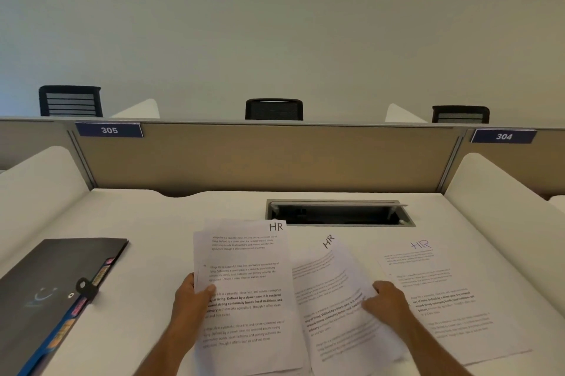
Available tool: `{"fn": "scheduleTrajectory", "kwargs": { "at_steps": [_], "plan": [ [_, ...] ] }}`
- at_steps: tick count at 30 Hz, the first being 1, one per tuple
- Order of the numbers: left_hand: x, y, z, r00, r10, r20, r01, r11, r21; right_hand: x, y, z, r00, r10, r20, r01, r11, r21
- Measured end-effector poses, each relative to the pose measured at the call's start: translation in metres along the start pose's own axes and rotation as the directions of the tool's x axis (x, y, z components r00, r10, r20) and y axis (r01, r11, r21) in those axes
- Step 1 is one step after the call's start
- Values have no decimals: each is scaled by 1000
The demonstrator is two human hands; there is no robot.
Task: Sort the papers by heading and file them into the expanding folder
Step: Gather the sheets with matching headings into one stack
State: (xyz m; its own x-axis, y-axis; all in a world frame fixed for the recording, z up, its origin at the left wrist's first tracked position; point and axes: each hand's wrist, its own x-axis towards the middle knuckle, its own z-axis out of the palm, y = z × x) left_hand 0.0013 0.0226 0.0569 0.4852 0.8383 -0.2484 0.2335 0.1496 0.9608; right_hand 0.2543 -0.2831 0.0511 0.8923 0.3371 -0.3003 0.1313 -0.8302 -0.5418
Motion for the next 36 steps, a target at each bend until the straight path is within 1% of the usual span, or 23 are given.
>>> {"fn": "scheduleTrajectory", "kwargs": {
  "at_steps": [3, 5, 6, 8, 10, 12, 13, 15, 19, 23, 25, 28, 29, 33, 36],
  "plan": [
    [1, -1, -5, 1000, 2, -18, -1, 1000, 13, 1, 1, -10, 990, -46, -136, 82, 960, 269],
    [2, -1, -9, 999, 7, -41, -7, 1000, 19, 3, 1, -18, 981, -15, -196, 106, 880, 463],
    [2, -1, -10, 999, 8, -52, -6, 1000, 20, 4, 1, -22, 981, 1, -194, 111, 819, 563],
    [3, -1, -12, 998, 4, -66, -3, 1000, 14, 5, -3, -26, 990, 8, -139, 97, 673, 734],
    [3, 0, -10, 998, -2, -60, 1, 1000, -6, 2, -12, -25, 998, -23, -64, 65, 565, 823],
    [0, 4, -3, 999, -16, -32, 15, 999, -35, -3, -23, -19, 995, -97, 13, 39, 511, 858],
    [-2, 6, 1, 1000, -24, -15, 23, 998, -54, -6, -29, -15, 989, -142, 49, 30, 503, 864],
    [-7, 11, 12, 999, -41, 27, 44, 995, -88, -14, -40, -5, 974, -204, 103, 19, 520, 854],
    [-17, 16, 32, 994, -58, 96, 71, 988, -140, -26, -54, 16, 963, -231, 135, 21, 570, 821],
    [-27, 21, 43, 981, -17, 191, 58, 976, -211, -34, -59, 30, 949, -248, 197, -33, 541, 840],
    [-29, 22, 48, 981, -24, 191, 67, 973, -219, -38, -60, 33, 942, -252, 224, -54, 542, 839],
    [-31, 26, 54, 989, -34, 147, 66, 974, -216, -43, -61, 35, 944, -257, 206, -28, 561, 827],
    [-32, 29, 55, 990, -16, 137, 42, 980, -194, -43, -62, 34, 947, -258, 189, -11, 565, 825],
    [-37, 34, 59, 983, 133, 124, -123, 989, -82, -44, -62, 31, 955, -275, 108, 77, 587, 806],
    [-36, 31, 61, 981, 156, 113, -154, 988, -20, -42, -62, 28, 951, -299, 79, 125, 604, 787]
  ]
}}
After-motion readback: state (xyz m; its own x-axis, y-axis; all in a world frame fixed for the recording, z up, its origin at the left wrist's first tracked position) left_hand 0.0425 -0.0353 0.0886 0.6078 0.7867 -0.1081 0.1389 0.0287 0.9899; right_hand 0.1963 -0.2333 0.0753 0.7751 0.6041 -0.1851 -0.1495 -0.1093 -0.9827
